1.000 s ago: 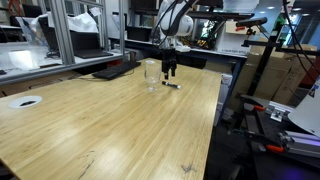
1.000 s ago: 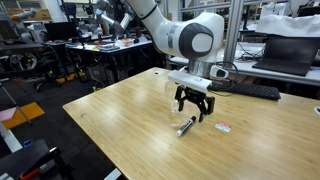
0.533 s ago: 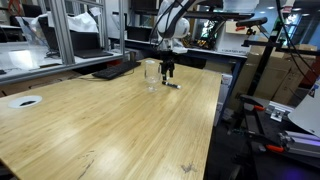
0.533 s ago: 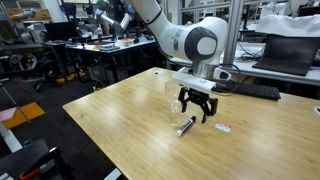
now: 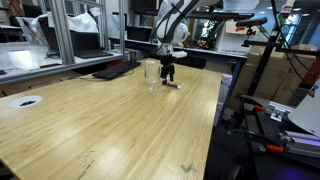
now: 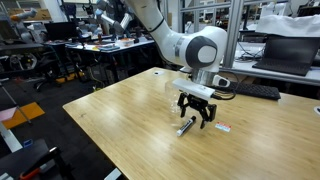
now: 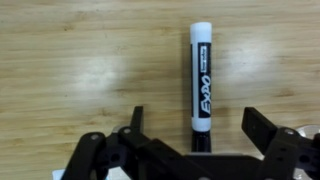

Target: Pick up the marker and put it in the cup

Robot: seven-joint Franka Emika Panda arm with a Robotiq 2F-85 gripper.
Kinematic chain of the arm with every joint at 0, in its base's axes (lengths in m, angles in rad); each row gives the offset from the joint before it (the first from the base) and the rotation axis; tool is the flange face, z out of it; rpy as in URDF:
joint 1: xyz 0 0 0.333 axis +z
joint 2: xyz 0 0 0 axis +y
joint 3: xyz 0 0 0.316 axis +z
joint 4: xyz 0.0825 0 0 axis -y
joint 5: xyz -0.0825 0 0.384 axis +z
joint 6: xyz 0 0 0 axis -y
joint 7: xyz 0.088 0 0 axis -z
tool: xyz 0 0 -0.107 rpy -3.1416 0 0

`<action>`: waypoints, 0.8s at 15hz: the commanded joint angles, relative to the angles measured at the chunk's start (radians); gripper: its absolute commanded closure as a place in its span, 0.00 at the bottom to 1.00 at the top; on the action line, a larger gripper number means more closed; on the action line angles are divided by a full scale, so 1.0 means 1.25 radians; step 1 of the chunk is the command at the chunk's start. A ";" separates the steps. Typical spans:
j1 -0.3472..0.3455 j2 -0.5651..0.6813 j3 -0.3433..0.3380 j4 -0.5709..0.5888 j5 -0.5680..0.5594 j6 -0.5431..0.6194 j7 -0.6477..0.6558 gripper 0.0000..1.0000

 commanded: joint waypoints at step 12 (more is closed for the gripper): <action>0.005 0.017 0.006 0.039 -0.031 -0.033 0.030 0.90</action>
